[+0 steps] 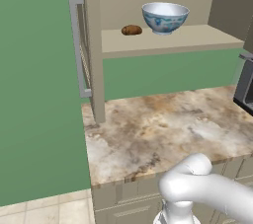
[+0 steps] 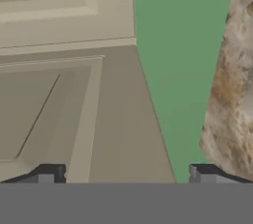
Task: Pick the mug and place it in the sink. Pick the bowl and place it in the open cabinet and then close the cabinet.
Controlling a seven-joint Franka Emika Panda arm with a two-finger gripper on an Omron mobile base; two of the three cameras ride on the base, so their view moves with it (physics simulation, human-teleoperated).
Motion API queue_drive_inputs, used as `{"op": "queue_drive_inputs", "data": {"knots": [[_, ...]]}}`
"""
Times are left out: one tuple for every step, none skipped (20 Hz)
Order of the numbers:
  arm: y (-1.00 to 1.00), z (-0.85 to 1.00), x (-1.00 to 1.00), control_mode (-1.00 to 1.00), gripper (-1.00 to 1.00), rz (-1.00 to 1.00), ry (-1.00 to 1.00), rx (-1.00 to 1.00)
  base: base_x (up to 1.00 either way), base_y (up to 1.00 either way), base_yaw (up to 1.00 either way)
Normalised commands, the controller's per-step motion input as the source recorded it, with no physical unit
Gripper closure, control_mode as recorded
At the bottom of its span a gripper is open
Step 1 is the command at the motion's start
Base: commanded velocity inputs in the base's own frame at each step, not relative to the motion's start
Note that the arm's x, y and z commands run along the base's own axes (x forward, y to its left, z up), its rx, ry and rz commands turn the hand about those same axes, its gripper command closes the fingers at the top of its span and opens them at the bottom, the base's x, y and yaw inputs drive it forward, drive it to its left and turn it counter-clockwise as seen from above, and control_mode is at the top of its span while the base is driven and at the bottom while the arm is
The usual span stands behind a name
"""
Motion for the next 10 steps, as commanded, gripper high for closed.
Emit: {"op": "queue_drive_inputs", "data": {"knots": [[0.0, 0.0, 0.06, -1.0, -1.0, 0.04, -0.03, 0.0, 0.0, 0.0, 0.0], [0.0, 0.0, 0.05, -1.0, -1.0, 0.05, -0.02, 0.0, 0.0, 0.0, 0.0], [0.0, 0.0, 0.01, -1.0, -1.0, 0.06, -0.03, 0.0, 0.0, 0.0, 0.0], [0.0, 0.0, 0.0, -1.0, -1.0, 0.06, -0.03, 0.0, 0.0, 0.0, 0.0], [0.0, 0.0, 0.0, -1.0, -1.0, 0.07, -0.04, 0.0, 0.0, 0.0, 0.0], [0.0, 0.0, 0.0, -1.0, -1.0, 0.08, -0.05, 0.0, 0.0, 0.0, 0.0], [0.0, 0.02, 0.0, -1.0, -1.0, 0.09, -0.04, 0.0, 0.0, 0.0, 0.0], [0.01, 0.06, 0.0, -1.0, -1.0, 0.1, -0.05, 0.0, 0.0, 0.0, 0.0], [0.15, 0.03, -0.09, -1.0, -1.0, 0.1, -0.05, 0.0, 0.0, 0.0, 0.0], [0.17, 0.01, -0.13, -1.0, -1.0, 0.1, -0.06, 0.0, 0.0, 0.0, 0.0]]}}
